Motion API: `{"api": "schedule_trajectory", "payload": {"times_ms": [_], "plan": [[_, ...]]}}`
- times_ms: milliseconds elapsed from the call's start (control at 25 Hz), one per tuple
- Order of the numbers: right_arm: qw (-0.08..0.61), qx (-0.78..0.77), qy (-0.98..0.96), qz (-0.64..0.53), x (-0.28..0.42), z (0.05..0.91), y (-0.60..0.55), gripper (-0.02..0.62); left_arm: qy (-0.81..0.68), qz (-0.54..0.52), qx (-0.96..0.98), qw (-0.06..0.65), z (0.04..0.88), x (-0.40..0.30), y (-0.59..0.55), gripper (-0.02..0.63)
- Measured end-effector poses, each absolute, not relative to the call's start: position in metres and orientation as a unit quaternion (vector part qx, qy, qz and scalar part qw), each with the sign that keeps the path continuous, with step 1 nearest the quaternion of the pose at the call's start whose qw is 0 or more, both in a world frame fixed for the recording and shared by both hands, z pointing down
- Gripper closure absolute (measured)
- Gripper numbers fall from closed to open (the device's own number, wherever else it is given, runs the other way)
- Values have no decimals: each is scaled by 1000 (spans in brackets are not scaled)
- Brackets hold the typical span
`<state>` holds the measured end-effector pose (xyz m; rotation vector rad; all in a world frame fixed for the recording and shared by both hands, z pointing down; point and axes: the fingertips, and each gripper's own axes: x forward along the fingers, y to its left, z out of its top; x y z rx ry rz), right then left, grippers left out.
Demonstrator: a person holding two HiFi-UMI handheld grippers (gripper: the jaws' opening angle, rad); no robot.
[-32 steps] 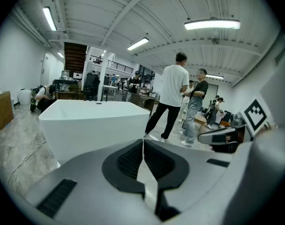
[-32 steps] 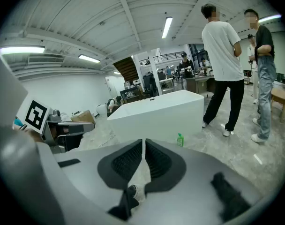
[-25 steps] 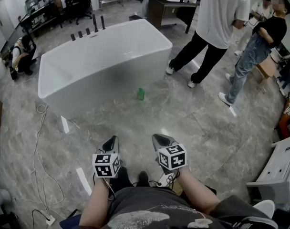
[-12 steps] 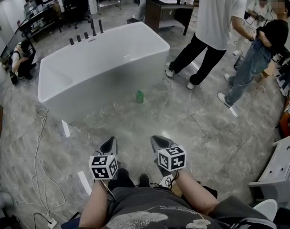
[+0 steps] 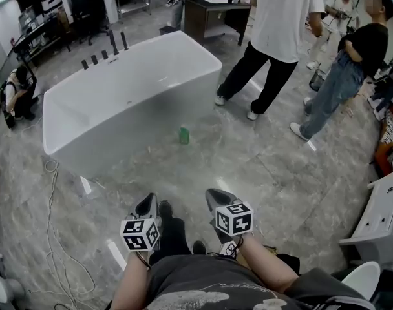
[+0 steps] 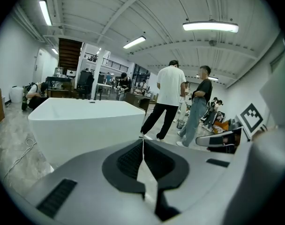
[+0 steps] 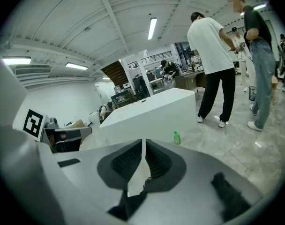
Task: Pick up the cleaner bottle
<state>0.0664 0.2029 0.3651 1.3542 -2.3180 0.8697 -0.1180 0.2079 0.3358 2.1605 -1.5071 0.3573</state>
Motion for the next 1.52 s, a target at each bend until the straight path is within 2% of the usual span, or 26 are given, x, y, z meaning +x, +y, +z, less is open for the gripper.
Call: {"api": "schedule_trajectory", "payload": {"times_ms": [600,880,1080,1520], "plan": [[207,528,-748,344,54,420,54,557,-516,124,796,291,386,-168,22,586],[203,550,-730,350,29,425,-37,557,-486,146,814,284,394,-185,-61,586],[203,566,-714,360,19,429,-77,557,-472,149,814,304,406,-194,-101,586],[216,621,-659,365,56,444,-110,557,-440,164,825,314,433,-200,-174,586]]}}
